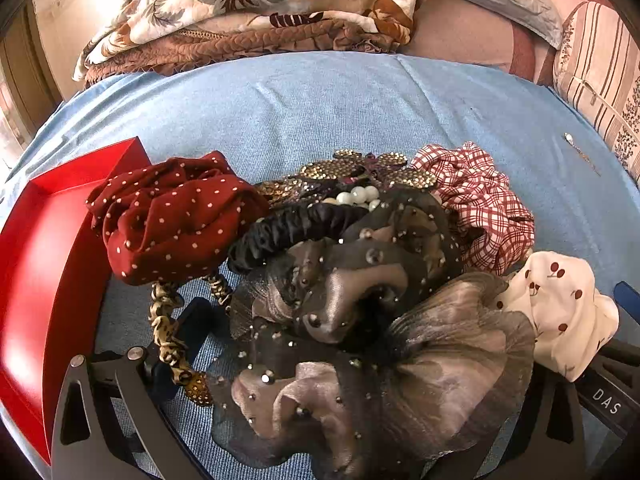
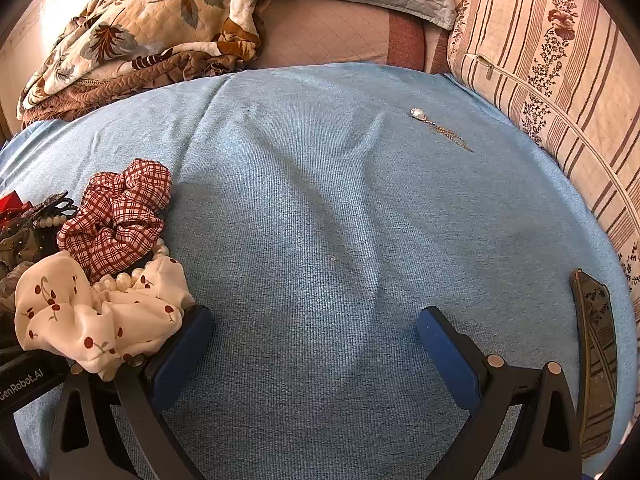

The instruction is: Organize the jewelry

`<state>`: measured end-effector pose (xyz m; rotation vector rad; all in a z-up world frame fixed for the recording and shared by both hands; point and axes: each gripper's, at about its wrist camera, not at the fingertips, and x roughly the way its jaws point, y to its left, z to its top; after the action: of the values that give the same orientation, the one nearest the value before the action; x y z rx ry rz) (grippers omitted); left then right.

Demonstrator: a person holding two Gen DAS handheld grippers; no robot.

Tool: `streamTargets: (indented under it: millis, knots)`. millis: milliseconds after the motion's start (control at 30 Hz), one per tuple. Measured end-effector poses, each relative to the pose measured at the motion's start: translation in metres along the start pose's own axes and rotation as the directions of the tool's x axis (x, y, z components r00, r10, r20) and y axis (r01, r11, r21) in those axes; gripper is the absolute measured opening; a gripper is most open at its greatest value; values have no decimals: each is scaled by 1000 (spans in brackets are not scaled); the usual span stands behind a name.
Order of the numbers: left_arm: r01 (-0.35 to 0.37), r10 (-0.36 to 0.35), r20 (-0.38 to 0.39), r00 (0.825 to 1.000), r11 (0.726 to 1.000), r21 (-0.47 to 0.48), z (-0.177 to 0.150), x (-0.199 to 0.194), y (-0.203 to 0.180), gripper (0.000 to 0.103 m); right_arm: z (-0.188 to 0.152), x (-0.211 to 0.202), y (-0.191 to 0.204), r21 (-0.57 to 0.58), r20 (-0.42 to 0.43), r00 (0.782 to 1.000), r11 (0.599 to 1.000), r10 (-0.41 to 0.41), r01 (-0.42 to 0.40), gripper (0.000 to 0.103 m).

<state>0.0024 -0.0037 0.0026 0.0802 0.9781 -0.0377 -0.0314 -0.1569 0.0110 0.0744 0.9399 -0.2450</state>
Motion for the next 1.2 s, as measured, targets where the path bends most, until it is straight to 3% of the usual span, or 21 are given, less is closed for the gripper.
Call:
streamTargets:
  millis: [533, 633, 833, 1033, 1200]
  knots:
    - [14, -14, -6, 1000, 1000, -5, -4, 0, 6, 103, 0, 5, -2, -5, 1, 1000, 1000, -5, 5, 103]
    - [58, -54, -55, 997, 996, 75, -2, -2, 8, 103, -1, 3, -3, 4, -1, 1000, 1000, -4, 4, 103]
    - [86, -79, -67, 995, 991, 107, -9, -15, 15, 103, -7, -5, -8, 47, -61, 997, 998, 35, -33, 103]
    - [82, -92, 81, 993, 990, 114, -27, -82, 29, 102, -18, -25, -7, 39, -83, 996, 999, 28, -25, 103]
    - [55, -69, 215, 974, 996, 75, -44, -140, 50, 102, -29, -55, -9, 71, -1, 1000, 997, 16, -16, 103]
